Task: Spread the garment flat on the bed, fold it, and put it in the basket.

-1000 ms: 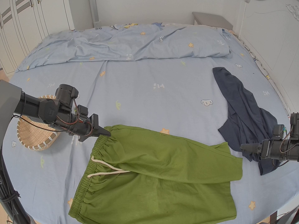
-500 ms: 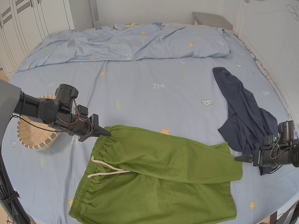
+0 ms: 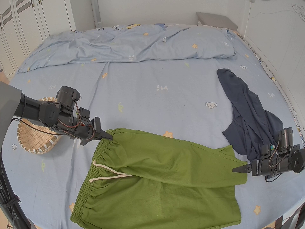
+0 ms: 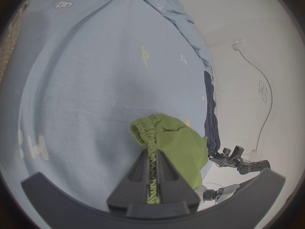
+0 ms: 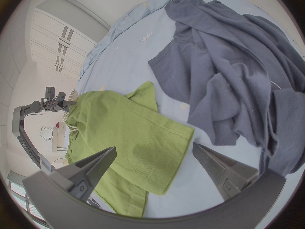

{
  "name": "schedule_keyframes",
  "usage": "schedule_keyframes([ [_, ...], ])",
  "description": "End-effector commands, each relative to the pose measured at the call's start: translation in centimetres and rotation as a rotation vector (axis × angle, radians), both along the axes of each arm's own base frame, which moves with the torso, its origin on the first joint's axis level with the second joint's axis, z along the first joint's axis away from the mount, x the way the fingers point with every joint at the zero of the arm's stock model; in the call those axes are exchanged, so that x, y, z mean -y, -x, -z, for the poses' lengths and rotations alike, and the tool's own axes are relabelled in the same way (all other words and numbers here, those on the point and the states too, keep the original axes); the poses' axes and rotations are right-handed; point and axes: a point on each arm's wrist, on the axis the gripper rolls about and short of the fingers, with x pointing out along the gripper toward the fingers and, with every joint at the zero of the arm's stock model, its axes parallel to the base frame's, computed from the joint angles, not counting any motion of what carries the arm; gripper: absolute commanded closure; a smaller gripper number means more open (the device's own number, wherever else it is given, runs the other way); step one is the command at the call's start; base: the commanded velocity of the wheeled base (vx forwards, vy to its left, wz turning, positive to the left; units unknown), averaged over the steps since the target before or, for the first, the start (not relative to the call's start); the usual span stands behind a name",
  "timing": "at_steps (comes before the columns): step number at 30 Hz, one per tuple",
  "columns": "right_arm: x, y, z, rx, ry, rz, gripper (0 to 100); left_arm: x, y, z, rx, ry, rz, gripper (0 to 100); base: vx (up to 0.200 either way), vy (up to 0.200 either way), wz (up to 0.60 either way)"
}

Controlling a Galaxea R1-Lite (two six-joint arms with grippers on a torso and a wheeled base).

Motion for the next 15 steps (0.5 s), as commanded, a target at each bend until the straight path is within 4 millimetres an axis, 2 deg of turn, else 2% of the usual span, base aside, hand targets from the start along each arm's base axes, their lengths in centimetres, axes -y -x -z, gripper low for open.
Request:
schedule_keyframes([
  [1, -0.42, 0.01, 0.24, -0.011, 0.0, -0.016, 0, -0.03, 0.04, -0.11, 0.002, 0.001, 0.0, 100, 0.0, 0.0, 0.0],
  [9, -0.13, -0.64, 0.7, 0.01, -0.003, 0.002, 0, -0.08, 0.01, -0.15, 0.004, 0.0, -0.003, 100, 0.0, 0.0, 0.0],
  [10, -0.13, -0.71, 0.74, 0.013, -0.003, 0.003, 100, -0.08, 0.01, -0.15, 0.004, 0.0, -0.003, 100, 0.0, 0.0, 0.0],
  [15, -0.13, -0.71, 0.86, 0.011, -0.002, 0.004, 100, -0.2, 0.01, -0.21, 0.006, 0.0, -0.006, 100, 0.0, 0.0, 0.0],
])
